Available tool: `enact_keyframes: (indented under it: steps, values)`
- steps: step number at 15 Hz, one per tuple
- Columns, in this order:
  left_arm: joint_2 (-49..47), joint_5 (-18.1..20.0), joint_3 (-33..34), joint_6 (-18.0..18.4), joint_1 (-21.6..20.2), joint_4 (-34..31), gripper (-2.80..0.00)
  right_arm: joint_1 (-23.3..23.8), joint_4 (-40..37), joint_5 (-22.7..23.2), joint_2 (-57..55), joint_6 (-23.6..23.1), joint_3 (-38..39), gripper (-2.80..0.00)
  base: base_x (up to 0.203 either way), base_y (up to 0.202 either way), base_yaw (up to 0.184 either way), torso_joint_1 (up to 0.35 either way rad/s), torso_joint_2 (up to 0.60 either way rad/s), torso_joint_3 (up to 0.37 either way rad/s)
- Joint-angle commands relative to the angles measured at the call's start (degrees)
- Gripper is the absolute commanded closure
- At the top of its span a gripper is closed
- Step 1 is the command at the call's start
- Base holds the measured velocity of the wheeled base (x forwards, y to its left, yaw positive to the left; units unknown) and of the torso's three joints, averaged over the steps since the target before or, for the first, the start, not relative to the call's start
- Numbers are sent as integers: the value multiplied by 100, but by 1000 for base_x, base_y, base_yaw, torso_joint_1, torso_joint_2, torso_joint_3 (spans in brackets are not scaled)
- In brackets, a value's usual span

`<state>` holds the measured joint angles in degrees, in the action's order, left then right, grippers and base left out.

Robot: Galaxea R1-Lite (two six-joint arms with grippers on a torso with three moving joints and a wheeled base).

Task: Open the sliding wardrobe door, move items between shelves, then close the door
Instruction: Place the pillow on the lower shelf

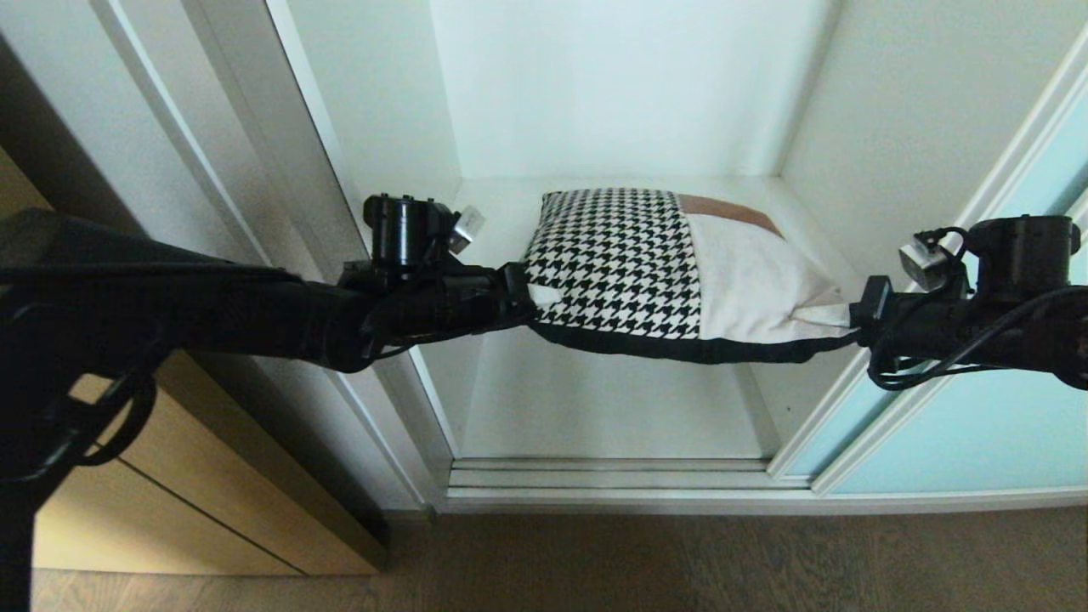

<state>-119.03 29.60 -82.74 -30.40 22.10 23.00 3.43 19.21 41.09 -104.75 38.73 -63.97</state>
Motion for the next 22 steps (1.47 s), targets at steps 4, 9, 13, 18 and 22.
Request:
enact_keyframes:
  steps: [4, 9, 13, 18, 22]
  values:
    - [1887, 6, 1742, 155, 399, 85, 0, -325, -64, 10, 1316, 62, 729, 0, 0, 0, 0, 0, 0, 0]
    - [2900, -102, 2734, 230, 804, 109, 0, -629, -543, -7, 2622, 73, 1347, 0, 0, 0, 0, 0, 0, 0]
    - [3615, -426, 3246, 228, 1215, 53, 0, -849, -1113, -6, 3646, 85, 1720, 0, 0, 0, 0, 0, 0, 0]
    - [4276, -464, 3894, 221, 1375, 34, 0, -987, -1857, 12, 4798, 119, 2152, 0, 0, 0, 0, 0, 0, 0]
    - [4400, -464, 4231, 219, 1428, 73, 0, -1029, -2158, 4, 5298, 126, 2520, 0, 0, 0, 0, 0, 0, 0]
